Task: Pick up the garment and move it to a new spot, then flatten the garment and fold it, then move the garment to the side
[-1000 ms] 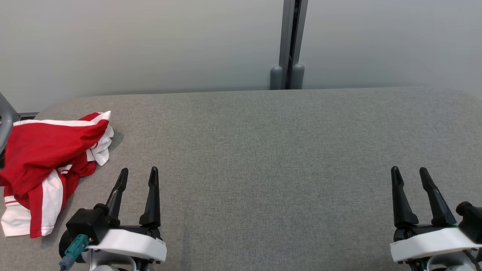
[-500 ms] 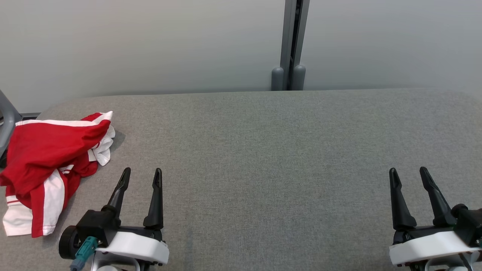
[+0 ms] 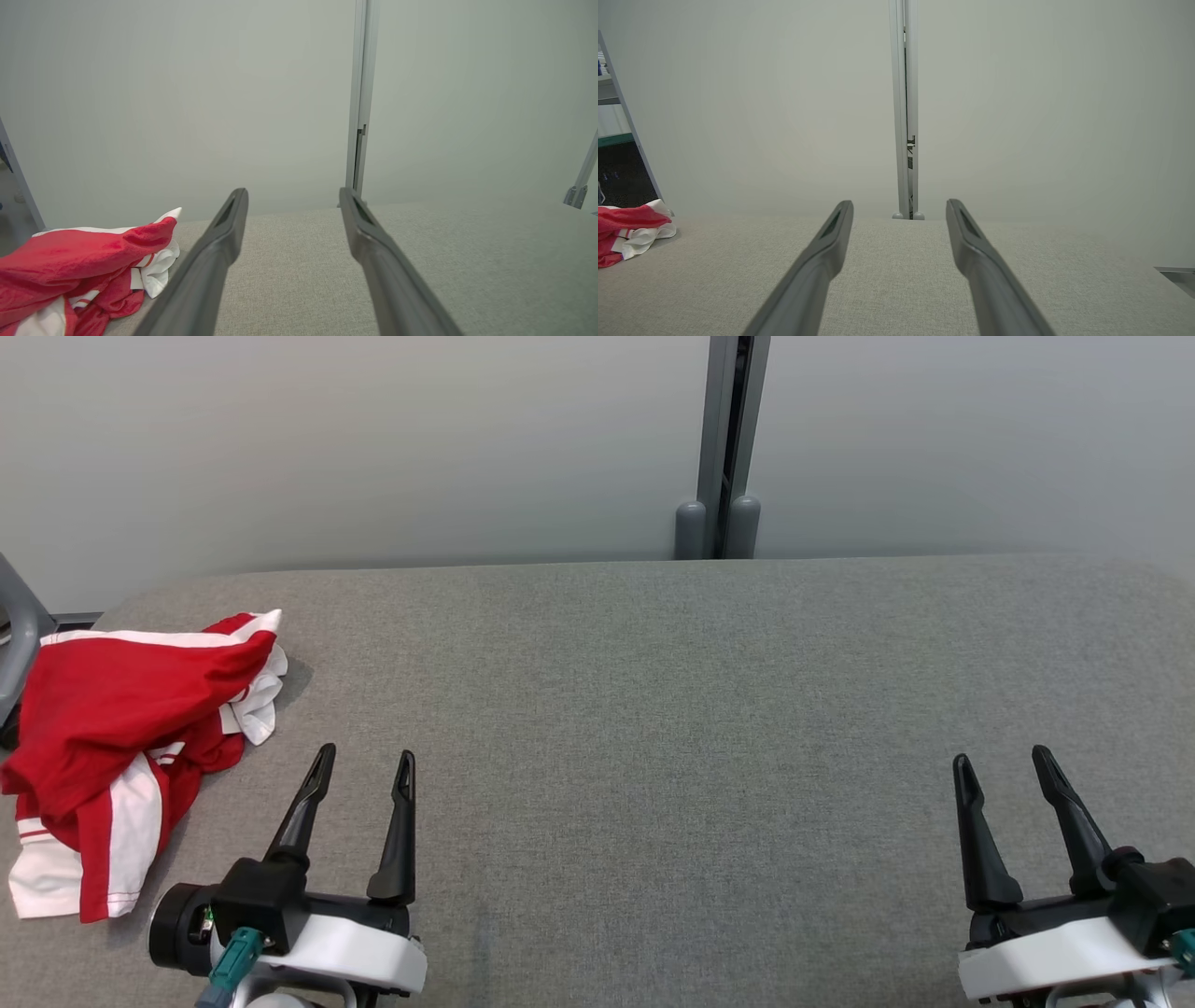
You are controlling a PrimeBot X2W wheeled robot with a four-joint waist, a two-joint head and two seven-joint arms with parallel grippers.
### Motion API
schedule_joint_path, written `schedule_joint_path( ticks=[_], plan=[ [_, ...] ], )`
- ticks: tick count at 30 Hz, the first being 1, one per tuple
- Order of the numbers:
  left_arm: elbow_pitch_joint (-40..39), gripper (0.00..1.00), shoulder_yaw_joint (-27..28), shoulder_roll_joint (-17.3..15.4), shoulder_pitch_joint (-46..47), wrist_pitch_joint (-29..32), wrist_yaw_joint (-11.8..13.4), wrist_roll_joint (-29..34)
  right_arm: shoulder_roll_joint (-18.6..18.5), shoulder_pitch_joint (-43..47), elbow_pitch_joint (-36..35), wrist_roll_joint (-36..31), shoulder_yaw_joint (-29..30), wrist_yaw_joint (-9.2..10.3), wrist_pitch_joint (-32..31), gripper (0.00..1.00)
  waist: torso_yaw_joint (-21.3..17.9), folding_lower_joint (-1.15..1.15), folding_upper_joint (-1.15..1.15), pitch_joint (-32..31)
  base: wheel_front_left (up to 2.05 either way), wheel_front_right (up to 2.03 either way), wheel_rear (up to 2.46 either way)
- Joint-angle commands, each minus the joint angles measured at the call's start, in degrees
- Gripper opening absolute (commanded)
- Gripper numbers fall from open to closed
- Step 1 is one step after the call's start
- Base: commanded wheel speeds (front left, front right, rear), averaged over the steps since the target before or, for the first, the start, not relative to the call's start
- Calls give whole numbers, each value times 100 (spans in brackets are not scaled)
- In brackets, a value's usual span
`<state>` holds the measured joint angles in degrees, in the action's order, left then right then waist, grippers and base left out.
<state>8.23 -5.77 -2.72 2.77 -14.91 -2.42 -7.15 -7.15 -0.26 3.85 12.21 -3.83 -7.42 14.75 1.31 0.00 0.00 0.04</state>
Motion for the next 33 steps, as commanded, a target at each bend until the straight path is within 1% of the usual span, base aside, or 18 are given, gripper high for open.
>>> schedule_joint_path(
  ticks=[1, 33],
  plan=[
    [-6, 100, -3, -31, 64, -36, 51, 83, -29, 59, -45, -86, 13, -13, 57, 100, 2, 0, 0, 1, 0, 0, 0],
    [68, 100, -7, -29, 72, -26, 28, -28, -23, 53, -51, 29, 20, -13, 53, 100, 10, 0, 0, 9, 0, 0, 0]
  ],
)
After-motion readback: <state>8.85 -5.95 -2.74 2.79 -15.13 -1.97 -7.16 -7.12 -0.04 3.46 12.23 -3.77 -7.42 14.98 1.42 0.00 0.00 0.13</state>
